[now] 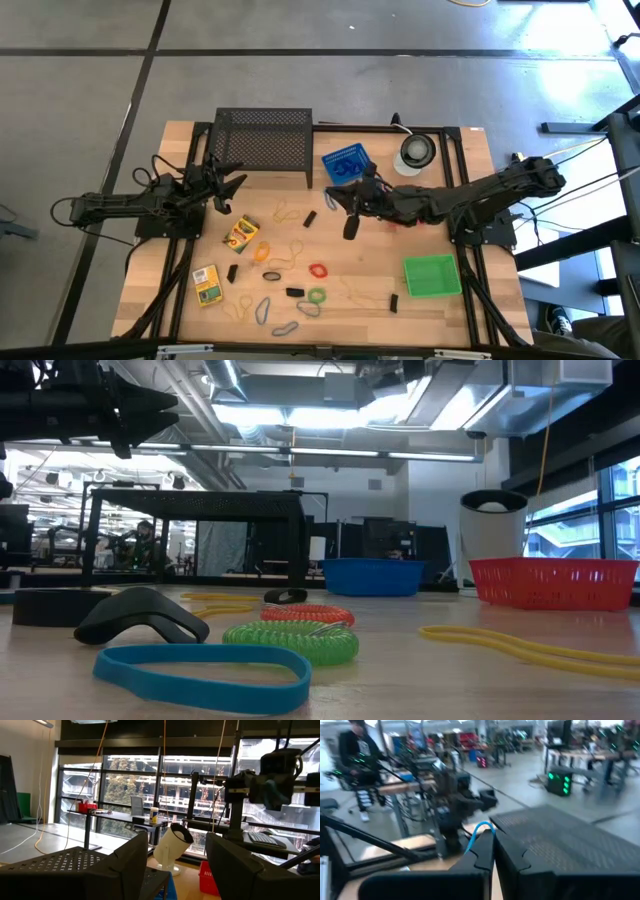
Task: Pick & Place Office Desk Supplies
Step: Put the blue rubber band into the red bin, then put the black arm band into the red bin
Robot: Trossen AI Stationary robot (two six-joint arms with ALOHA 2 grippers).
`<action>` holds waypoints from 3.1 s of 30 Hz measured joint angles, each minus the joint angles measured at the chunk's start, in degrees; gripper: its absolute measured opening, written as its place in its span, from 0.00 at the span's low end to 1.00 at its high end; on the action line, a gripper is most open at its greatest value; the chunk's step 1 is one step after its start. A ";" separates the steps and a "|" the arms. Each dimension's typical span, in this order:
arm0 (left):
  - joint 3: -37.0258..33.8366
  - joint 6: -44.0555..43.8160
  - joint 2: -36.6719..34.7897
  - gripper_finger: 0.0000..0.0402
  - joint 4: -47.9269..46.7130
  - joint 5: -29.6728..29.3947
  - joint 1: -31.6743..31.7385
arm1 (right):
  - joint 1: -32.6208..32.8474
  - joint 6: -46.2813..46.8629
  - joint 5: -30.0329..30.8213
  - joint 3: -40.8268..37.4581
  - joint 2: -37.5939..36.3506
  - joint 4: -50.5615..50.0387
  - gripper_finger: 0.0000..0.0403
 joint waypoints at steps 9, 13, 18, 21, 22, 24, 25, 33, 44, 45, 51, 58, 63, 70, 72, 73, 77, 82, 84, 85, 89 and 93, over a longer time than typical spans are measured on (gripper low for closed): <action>-0.02 0.00 0.00 0.48 -0.03 0.00 0.00 | 0.00 5.55 4.72 0.00 -0.55 -11.94 0.03; -0.02 0.00 0.00 0.48 -0.01 0.00 -0.02 | -0.21 17.43 7.30 0.04 -3.20 -29.46 0.03; -0.02 0.00 0.00 0.48 -0.04 0.00 -0.02 | -0.44 33.98 7.23 0.06 -7.67 -51.61 0.03; 0.00 0.00 0.02 0.48 -0.01 0.00 0.00 | 0.12 44.44 7.24 0.09 -8.46 -64.01 0.03; -0.02 0.00 0.02 0.48 -0.04 0.00 0.00 | 0.40 47.48 7.21 0.09 -8.44 -67.55 0.03; 0.00 0.00 0.00 0.48 0.00 0.00 0.00 | 0.94 53.47 7.19 0.09 -8.08 -74.57 0.03; 0.00 0.00 0.00 0.48 -0.01 0.00 0.00 | 1.16 56.49 7.17 0.09 -7.53 -77.56 0.03; 0.00 0.00 0.02 0.48 -0.13 0.00 -0.02 | 1.95 68.62 4.89 -1.41 -3.59 -86.20 0.03; 0.00 0.00 0.02 0.48 -0.06 0.00 -0.01 | 1.04 69.45 3.11 -5.11 2.75 -88.38 0.03; 0.00 0.00 0.01 0.48 -0.06 0.00 0.00 | 0.88 70.07 2.39 -5.56 3.13 -88.80 0.03; -0.02 0.00 0.02 0.48 -0.01 0.00 -0.02 | 0.59 73.03 1.13 -8.97 3.65 -89.81 0.03; -0.01 0.00 0.01 0.48 0.00 0.00 -0.01 | 0.59 77.55 1.13 -9.84 3.67 -89.79 0.07; 0.00 0.00 0.02 0.48 0.00 0.00 0.00 | 0.59 77.57 0.96 -9.84 3.67 -89.79 0.19; 0.00 0.00 0.02 0.48 -0.01 0.00 -0.01 | 0.59 77.05 0.96 -9.76 3.67 -89.83 0.40; 0.00 0.00 0.01 0.48 -0.01 0.00 -0.02 | 0.59 75.96 0.59 -9.12 3.67 -89.85 0.45; 0.00 0.00 0.02 0.48 0.00 0.00 0.00 | 0.59 75.33 0.35 -8.56 3.66 -89.82 0.47; 0.00 0.00 0.02 0.48 -0.01 0.00 0.00 | 0.59 71.99 -0.11 -5.08 3.65 -89.83 0.53; 0.00 0.00 0.00 0.48 -0.01 0.00 -0.02 | 0.59 66.66 0.65 1.59 3.65 -88.64 0.54; 0.00 0.00 0.01 0.48 -0.01 0.00 -0.02 | 0.64 63.43 2.10 3.63 3.65 -85.59 0.53; 0.00 0.00 0.01 0.48 0.00 0.00 -0.02 | 0.73 60.84 2.73 4.26 3.65 -82.91 0.53; 0.00 0.00 0.02 0.48 0.00 0.00 -0.02 | 0.76 44.30 2.64 4.22 3.65 -66.71 0.51; 0.00 0.00 0.00 0.48 0.00 0.00 0.00 | 0.65 27.11 2.49 3.77 6.08 -51.25 0.51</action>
